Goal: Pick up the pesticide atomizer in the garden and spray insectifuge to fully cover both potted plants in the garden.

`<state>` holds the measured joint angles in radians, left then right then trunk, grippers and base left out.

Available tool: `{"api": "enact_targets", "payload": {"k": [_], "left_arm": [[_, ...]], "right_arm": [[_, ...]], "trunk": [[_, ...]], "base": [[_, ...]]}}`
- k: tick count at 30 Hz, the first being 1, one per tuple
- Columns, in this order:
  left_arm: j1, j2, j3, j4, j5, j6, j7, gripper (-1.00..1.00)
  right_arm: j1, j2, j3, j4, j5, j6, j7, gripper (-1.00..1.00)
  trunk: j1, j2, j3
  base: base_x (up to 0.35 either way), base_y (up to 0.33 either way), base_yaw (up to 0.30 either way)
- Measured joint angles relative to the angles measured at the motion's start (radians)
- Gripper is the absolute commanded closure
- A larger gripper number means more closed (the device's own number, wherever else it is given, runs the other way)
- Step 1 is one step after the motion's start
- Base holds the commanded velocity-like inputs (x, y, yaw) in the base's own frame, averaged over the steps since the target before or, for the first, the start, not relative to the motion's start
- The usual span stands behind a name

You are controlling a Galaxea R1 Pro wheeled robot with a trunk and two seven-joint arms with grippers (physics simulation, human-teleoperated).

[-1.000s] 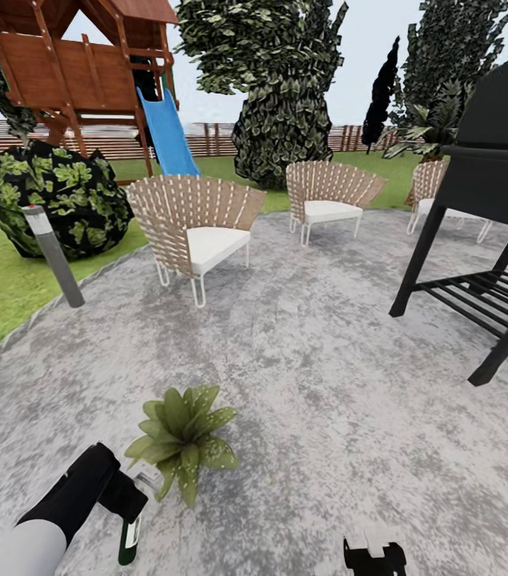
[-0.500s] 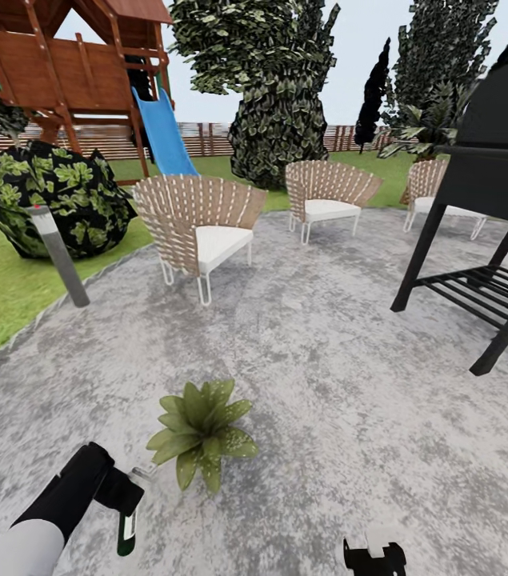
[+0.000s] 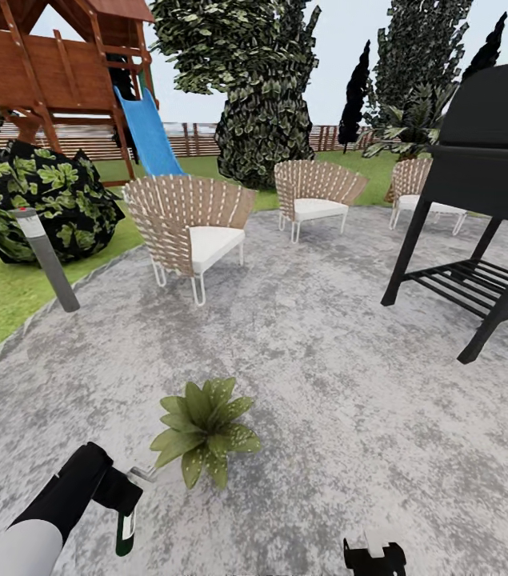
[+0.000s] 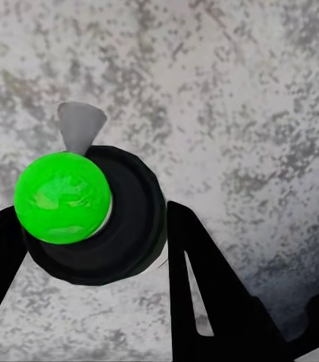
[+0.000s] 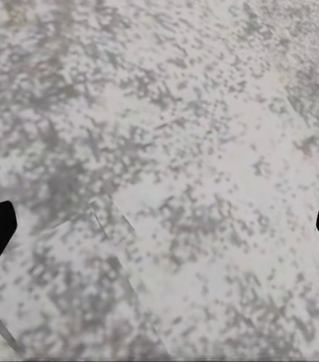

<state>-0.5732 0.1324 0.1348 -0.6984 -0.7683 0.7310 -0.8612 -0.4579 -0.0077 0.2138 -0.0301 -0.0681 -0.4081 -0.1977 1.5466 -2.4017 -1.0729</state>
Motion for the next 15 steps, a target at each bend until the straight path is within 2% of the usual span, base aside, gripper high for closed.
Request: {"api": "enact_targets", "payload": {"k": [10, 11, 15], "left_arm": [[0.000, -0.004, -0.003, -0.001, 0.001, 0.001, 0.000, 1.00], [-0.001, -0.006, -0.013, -0.002, -0.004, 0.008, -0.003, 1.00], [-0.005, -0.004, -0.015, -0.003, -0.018, 0.012, -0.007, 1.00]], "right_arm": [[0.000, 0.000, 0.000, 0.000, 0.000, 0.000, 0.000, -1.00], [0.000, 0.000, 0.000, 0.000, 0.000, 0.000, 0.000, -1.00], [0.000, 0.000, 0.000, 0.001, 0.001, 0.000, 0.000, -1.00]], "trunk": [[0.000, 0.000, 0.000], [0.000, 0.000, 0.000], [0.000, 0.000, 0.000]], "base": [[-0.028, 0.294, -0.256], [-0.213, 0.243, -0.101], [-0.206, 0.217, -0.027]]}}
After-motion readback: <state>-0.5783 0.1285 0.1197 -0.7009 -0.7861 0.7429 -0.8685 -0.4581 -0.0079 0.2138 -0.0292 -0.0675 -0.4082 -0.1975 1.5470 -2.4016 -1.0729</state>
